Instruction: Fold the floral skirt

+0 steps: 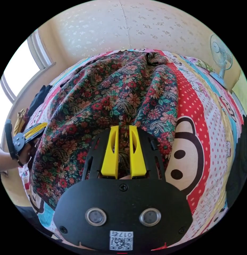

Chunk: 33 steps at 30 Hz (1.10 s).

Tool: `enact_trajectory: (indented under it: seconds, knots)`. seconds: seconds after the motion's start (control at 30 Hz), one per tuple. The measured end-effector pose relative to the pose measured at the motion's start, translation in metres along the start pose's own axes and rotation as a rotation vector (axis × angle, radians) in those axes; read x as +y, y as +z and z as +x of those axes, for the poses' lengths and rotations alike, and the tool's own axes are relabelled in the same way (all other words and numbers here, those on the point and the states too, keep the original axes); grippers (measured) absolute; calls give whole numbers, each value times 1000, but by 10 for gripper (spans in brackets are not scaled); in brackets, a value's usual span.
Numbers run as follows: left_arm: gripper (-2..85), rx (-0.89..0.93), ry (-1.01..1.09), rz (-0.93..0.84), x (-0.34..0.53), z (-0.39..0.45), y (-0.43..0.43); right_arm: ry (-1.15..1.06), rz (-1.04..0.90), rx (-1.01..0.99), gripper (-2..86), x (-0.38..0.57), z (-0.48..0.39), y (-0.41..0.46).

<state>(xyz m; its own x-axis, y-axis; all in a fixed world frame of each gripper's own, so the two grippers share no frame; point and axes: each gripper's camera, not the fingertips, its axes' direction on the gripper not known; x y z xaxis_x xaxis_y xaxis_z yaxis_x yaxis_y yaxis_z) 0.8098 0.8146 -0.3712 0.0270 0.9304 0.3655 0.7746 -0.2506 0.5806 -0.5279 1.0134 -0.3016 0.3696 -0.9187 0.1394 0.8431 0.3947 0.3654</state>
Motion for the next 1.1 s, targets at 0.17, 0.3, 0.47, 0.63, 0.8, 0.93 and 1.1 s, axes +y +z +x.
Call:
enact_trajectory:
  seconds: [0.17, 0.3, 0.47, 0.63, 0.8, 0.93, 1.1]
  knots:
    - [7, 171, -105, -104, -4, -49, -20, 10, -101, -12, 88, 12, 0, -23]
    - [78, 536, -433, -227, 27, -139, -36, 184, -234, -312, 63, 23, 45, -52]
    - [111, 798, -668, -135, 120, -215, -79, 406, -134, -442, 84, 104, 106, -125]
    - [122, 788, -625, -152, 191, -205, -120, 372, -173, -440, 102, 175, 128, -146]
    - [166, 649, -699, -89, 179, -171, -153, 482, 21, -570, 137, 216, 121, -144]
    - [167, 400, -730, -187, 141, -140, -172, 339, -107, -503, 153, 203, 94, -154]
    - [129, 215, -762, -299, 97, -98, -202, 340, -133, -499, 147, 213, 89, -173]
